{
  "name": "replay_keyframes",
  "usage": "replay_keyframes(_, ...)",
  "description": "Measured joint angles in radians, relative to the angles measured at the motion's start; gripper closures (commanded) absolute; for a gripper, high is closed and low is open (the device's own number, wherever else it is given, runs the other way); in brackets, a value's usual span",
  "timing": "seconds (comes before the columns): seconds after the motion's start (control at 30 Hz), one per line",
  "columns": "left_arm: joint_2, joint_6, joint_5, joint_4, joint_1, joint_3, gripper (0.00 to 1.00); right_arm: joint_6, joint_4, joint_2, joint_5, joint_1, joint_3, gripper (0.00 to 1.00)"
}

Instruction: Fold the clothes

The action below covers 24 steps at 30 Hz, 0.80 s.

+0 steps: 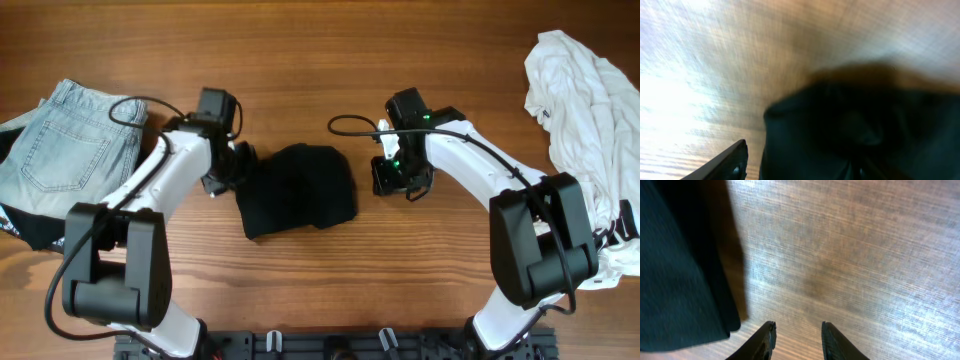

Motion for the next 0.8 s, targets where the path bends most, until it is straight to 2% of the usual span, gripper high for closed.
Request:
replay_keyframes(0.1, -0.031, 0.0, -0.01, 0.031, 0.026, 0.09, 0.25, -0.025, -0.029, -0.01, -0.034, 0.0, 0.0, 0.64)
replay_keyframes(0.23, -0.091, 0.0, -0.002, 0.113, 0.031, 0.153, 0.27, -0.084, 0.024, -0.09, -0.223, 0.003, 0.0, 0.63)
replay_keyframes(0.4, -0.058, 0.0, 0.01, 0.108, 0.031, 0.156, 0.27, -0.125, 0.05, -0.117, -0.385, 0.066, 0.001, 0.64)
replay_keyframes(0.67, 0.123, 0.009, 0.04, 0.045, 0.028, 0.122, 0.27, -0.135, 0.08, -0.026, -0.468, 0.172, 0.0, 0.64)
replay_keyframes(0.8, 0.167, 0.012, 0.046, -0.085, 0.028, 0.101, 0.27, -0.131, 0.037, 0.059, -0.429, 0.181, -0.001, 0.64)
